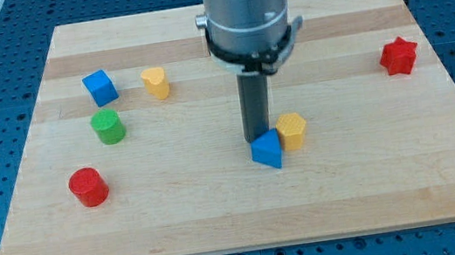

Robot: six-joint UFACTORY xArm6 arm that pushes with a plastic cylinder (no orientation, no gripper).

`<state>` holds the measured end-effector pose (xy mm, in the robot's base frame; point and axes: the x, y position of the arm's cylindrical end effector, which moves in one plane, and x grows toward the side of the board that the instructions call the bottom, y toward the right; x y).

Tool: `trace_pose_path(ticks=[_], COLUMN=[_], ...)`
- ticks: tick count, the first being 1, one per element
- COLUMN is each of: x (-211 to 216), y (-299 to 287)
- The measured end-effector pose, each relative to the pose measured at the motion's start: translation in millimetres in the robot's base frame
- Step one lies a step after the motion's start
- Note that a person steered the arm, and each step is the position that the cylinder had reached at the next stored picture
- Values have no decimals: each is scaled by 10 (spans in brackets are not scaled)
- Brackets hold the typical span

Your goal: Place the yellow hexagon above the blue triangle

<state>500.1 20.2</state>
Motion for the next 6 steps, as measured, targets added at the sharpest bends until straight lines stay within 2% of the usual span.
trace_pose_path(ticks=[1,2,3,4,5,6], x=[408,447,-28,-417,-651,-513], y=[0,0,-224,-70,462,709])
